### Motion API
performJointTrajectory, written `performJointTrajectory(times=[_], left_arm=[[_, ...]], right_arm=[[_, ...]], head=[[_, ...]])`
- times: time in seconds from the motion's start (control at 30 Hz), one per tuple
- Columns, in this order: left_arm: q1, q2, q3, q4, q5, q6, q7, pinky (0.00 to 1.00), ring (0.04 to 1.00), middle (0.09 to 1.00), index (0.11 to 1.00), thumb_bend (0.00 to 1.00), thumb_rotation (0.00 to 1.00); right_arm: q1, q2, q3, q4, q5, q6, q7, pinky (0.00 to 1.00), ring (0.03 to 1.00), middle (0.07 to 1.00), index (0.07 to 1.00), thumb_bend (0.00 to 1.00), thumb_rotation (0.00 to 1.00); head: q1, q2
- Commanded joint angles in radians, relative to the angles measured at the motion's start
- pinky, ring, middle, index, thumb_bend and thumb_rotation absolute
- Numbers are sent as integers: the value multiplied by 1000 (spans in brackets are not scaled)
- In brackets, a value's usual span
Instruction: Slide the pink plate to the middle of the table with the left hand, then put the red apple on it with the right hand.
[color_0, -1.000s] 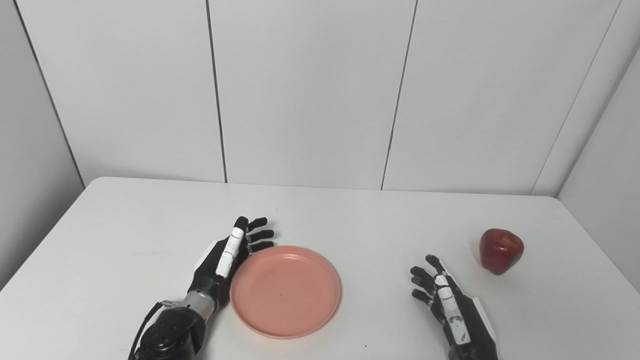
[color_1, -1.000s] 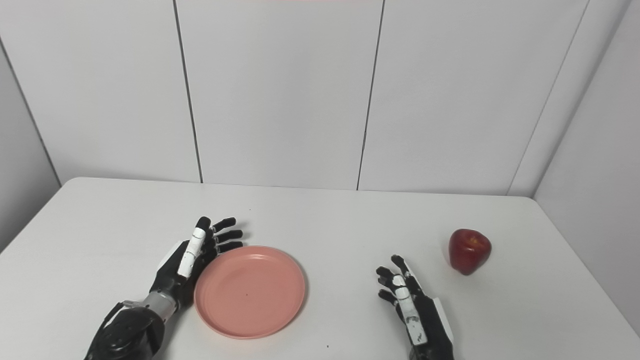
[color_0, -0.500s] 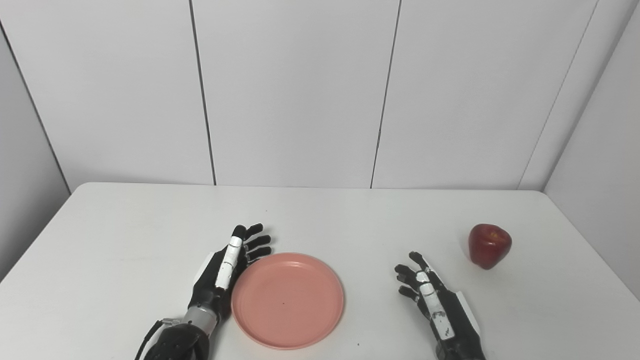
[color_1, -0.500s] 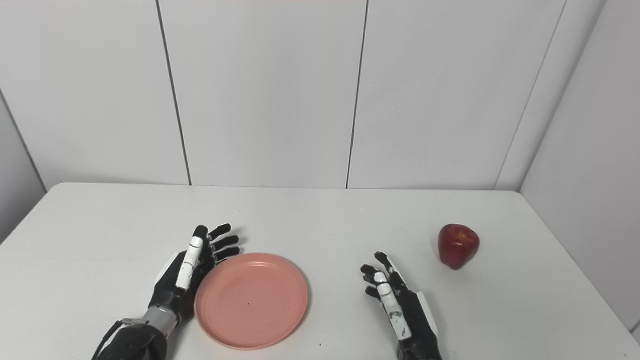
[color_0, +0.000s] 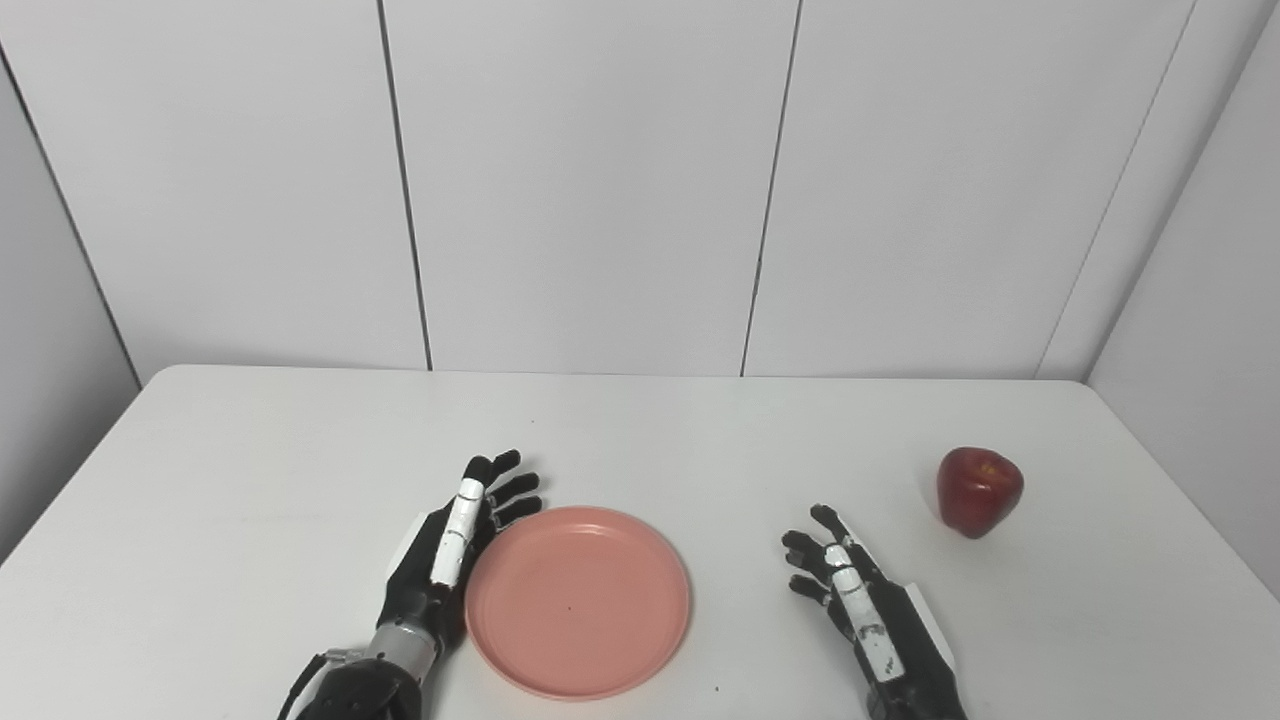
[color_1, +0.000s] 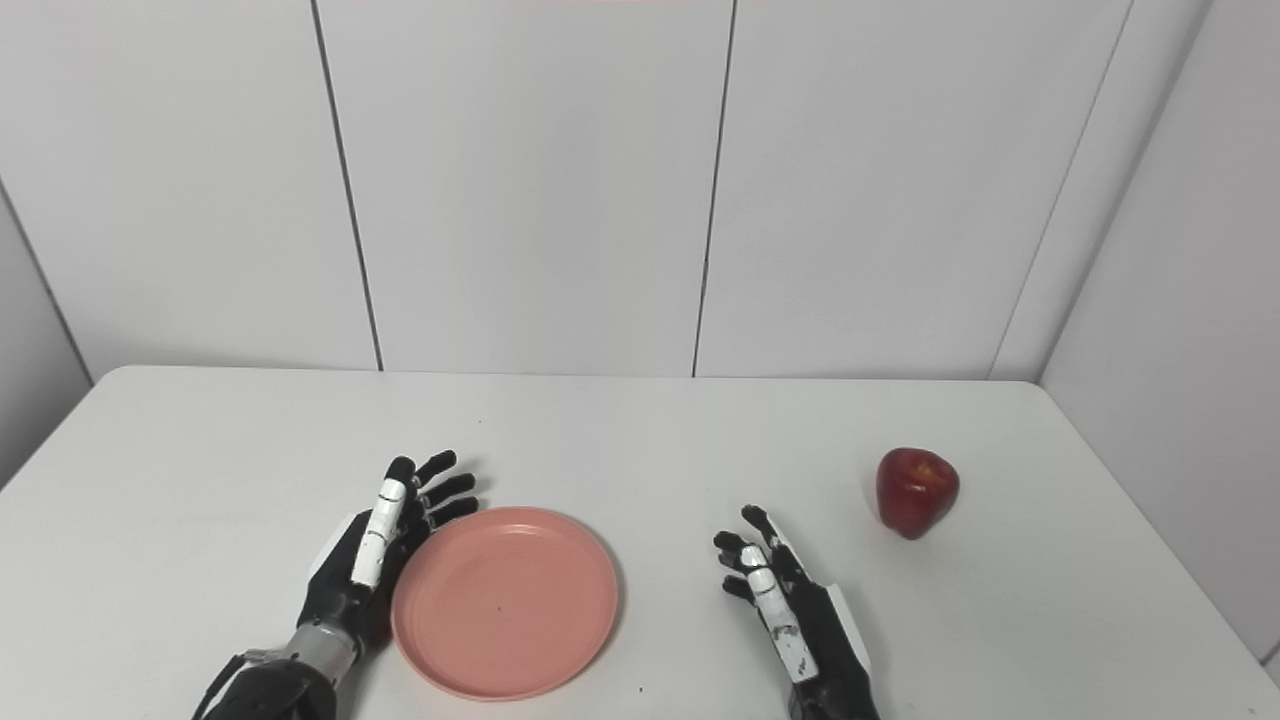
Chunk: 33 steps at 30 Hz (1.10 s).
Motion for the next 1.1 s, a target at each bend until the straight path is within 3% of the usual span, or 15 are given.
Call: performJointTrajectory(times=[0.0, 0.47, 0.67, 0.97, 1.07], left_arm=[[-34, -26, -13, 7, 24, 26, 21, 839, 821, 847, 867, 667, 988], [-106, -102, -40, 68, 104, 27, 107, 794, 784, 819, 835, 634, 984], [-109, -105, -28, 44, 93, 46, 99, 808, 787, 822, 832, 631, 976], [-33, 12, 52, -94, -21, 103, -8, 884, 850, 873, 881, 667, 971], [5, 44, 76, -130, -49, 103, -26, 880, 854, 878, 889, 681, 960]], right_arm=[[-14, 1, -1, -24, 8, 0, 10, 817, 858, 821, 924, 830, 888], [-14, 0, 0, -38, 5, 8, 14, 813, 859, 820, 922, 837, 885], [-13, -1, 11, -44, -14, 4, 14, 810, 859, 822, 926, 840, 894], [-1, 2, 17, -32, -89, -83, -20, 765, 839, 837, 921, 814, 844], [-5, -9, 14, -122, -165, -69, -45, 741, 830, 837, 911, 800, 777]], head=[[1, -1], [-1, 9], [-19, 13], [-107, -24], [-112, -25]])
